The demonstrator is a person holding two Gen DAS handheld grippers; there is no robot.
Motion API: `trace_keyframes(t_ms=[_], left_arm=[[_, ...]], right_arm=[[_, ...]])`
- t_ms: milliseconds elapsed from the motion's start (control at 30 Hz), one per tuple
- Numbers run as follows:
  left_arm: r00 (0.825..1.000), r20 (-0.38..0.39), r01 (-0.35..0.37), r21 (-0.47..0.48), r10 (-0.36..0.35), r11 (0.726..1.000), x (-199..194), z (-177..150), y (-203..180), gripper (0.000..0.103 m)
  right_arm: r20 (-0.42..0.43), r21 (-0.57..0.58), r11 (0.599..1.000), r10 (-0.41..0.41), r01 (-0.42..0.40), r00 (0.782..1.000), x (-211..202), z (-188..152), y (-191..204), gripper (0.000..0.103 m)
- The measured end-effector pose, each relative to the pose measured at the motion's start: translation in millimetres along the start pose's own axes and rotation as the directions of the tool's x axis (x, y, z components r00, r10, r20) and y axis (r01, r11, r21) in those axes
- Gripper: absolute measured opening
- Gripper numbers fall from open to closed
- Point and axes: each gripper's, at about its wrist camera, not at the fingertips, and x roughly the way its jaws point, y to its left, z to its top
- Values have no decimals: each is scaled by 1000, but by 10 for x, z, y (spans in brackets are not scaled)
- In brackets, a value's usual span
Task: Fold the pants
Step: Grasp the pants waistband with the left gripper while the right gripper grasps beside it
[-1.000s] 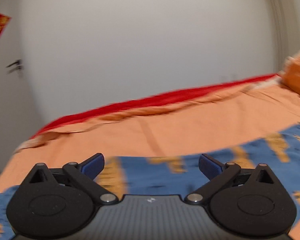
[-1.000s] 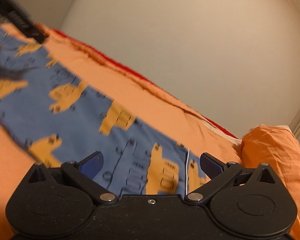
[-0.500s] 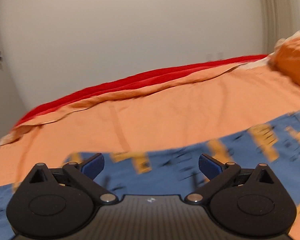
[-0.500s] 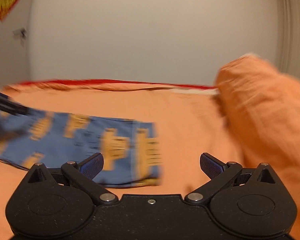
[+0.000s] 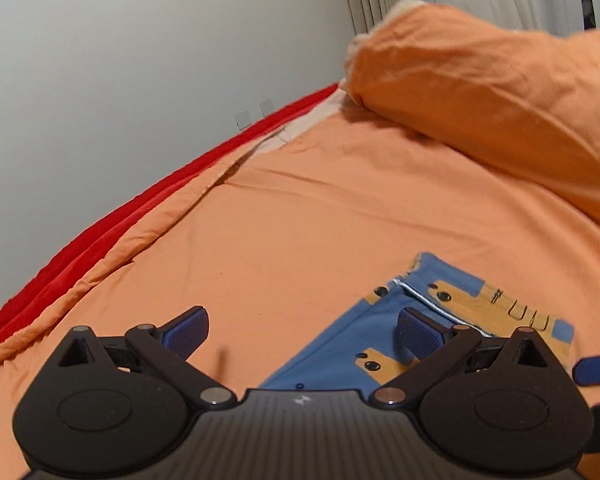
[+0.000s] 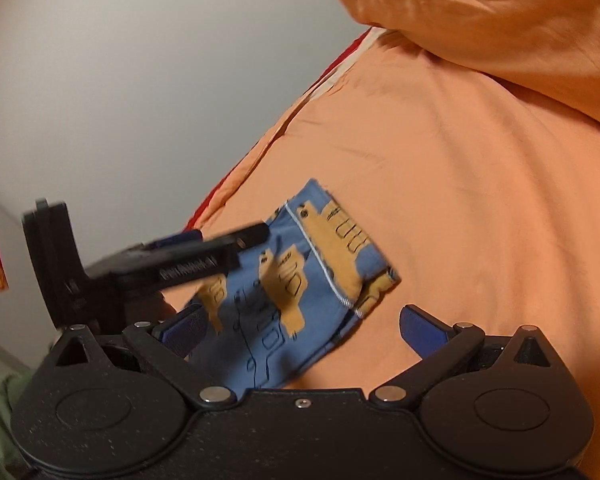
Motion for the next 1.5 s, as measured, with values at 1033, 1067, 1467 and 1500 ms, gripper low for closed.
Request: trace_keyframes(t_ms=[1033, 1067, 1467, 1500], left_arm=[[974, -214, -32, -438, -69, 898, 61, 173, 563, 103], [972, -214, -10, -457, -99, 889, 50, 181, 566, 103], [936, -264, 55, -547, -233, 836, 51, 228, 522, 102], [936, -262, 55, -555, -236, 830, 38, 235, 544, 102]], right_arm=[[181, 77, 976, -214, 203, 960, -21, -163, 47, 61], [180, 93, 975, -214, 200, 960, -27, -163, 42, 59], [107, 245, 956, -190, 159, 976, 80, 32, -78, 16], [109, 229, 959, -193, 164, 975, 87, 27, -69, 15]])
